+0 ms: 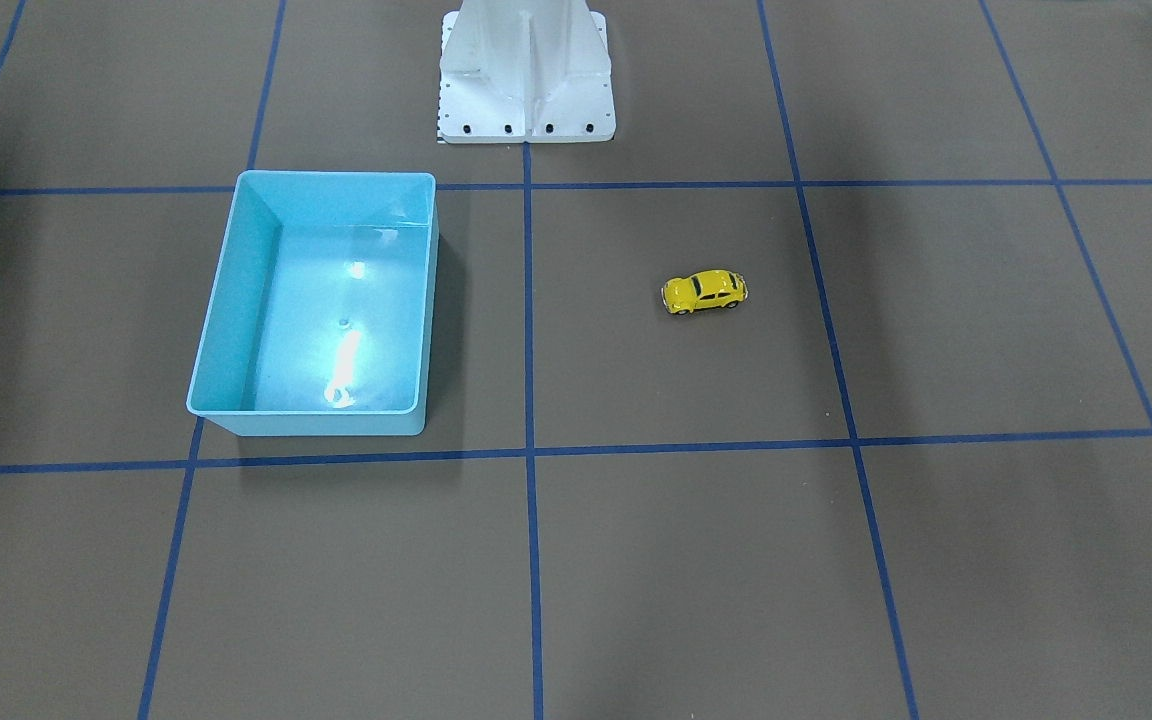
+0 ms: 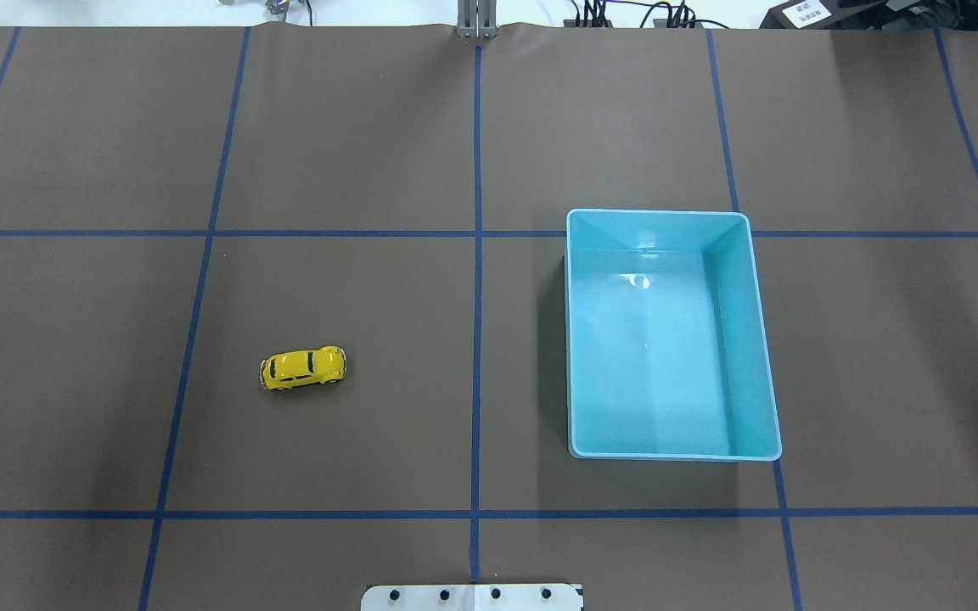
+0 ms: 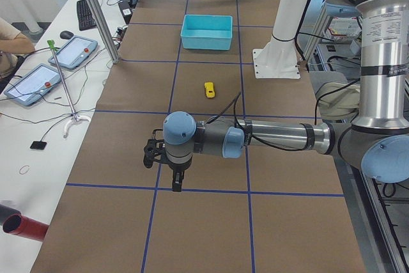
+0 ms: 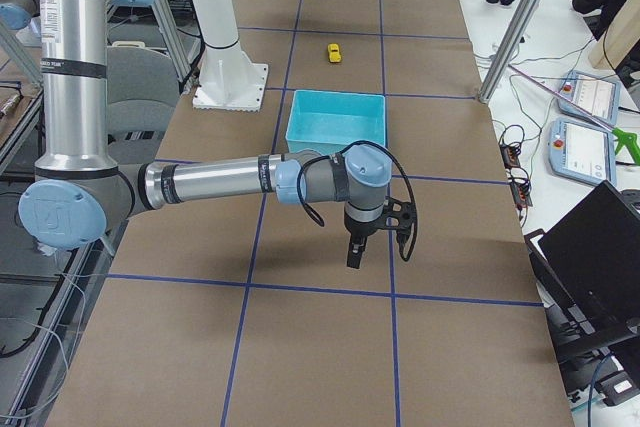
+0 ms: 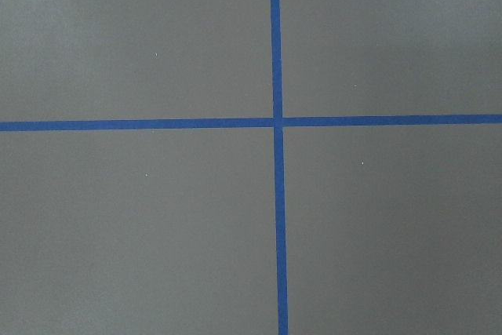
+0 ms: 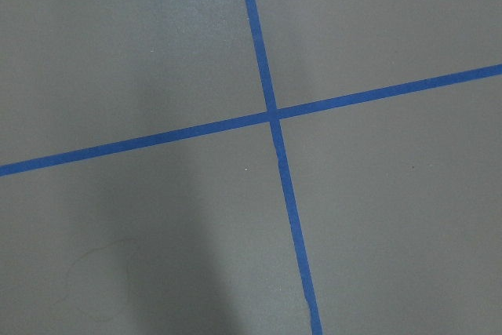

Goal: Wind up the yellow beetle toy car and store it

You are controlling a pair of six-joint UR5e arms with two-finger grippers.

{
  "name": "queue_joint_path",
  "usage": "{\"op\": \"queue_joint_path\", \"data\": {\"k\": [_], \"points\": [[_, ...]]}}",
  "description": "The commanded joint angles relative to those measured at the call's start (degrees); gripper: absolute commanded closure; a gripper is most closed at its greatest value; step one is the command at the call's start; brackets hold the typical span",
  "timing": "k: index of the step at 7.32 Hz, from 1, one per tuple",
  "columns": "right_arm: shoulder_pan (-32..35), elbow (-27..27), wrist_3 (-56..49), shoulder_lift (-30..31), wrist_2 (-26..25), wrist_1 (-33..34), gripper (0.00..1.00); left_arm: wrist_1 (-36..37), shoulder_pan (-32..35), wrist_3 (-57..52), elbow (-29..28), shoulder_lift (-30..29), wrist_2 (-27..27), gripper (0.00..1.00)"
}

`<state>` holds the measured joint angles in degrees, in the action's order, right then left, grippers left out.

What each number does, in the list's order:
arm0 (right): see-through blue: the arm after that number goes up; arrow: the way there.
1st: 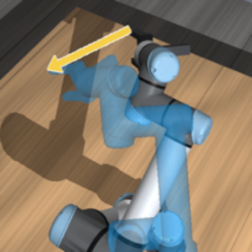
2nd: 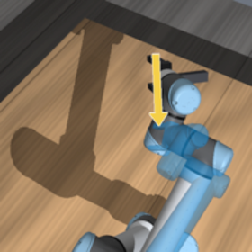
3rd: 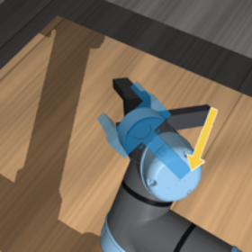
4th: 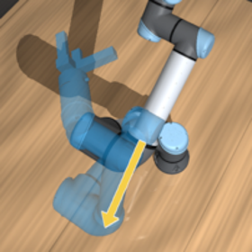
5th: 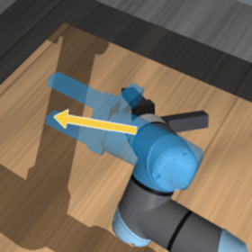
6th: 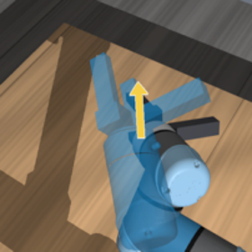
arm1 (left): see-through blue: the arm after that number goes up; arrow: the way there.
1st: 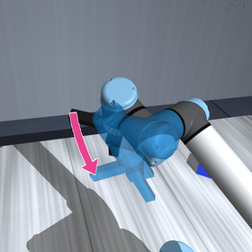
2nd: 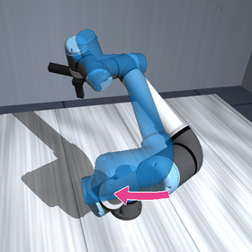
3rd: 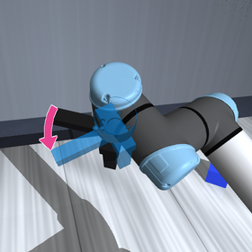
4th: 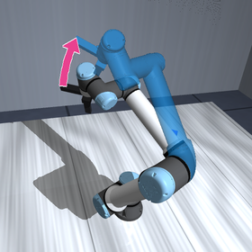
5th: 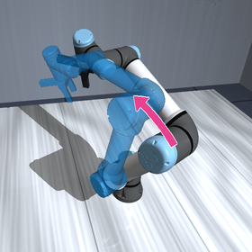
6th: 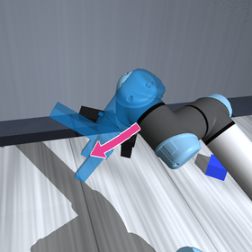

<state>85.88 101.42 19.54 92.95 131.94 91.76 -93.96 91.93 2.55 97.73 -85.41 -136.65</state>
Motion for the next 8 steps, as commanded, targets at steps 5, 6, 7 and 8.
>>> {"op": "queue_joint_path", "data": {"k": [5, 6, 7, 8], "points": [[0.08, 0.0, -0.03, 0.04, -0.1, 0.0, 0.0, -0.26, -2.53, 0.09, -0.79, -0.72, -0.2, 0.0], [0.08, -0.09, -2.38, 0.04, -0.02, 0.17, 0.0, -0.35, -3.07, -0.17, 0.0, -0.63, -0.46, 0.0], [0.17, -0.17, -9.97, 0.3, 0.07, 0.52, 0.0, 0.0, -3.16, -0.09, 0.96, -1.07, -0.64, 0.0], [0.17, -0.26, -11.35, 0.3, 0.07, 0.61, 0.0, 0.0, -3.77, -0.17, 1.49, -2.55, -0.72, 0.0]]}}
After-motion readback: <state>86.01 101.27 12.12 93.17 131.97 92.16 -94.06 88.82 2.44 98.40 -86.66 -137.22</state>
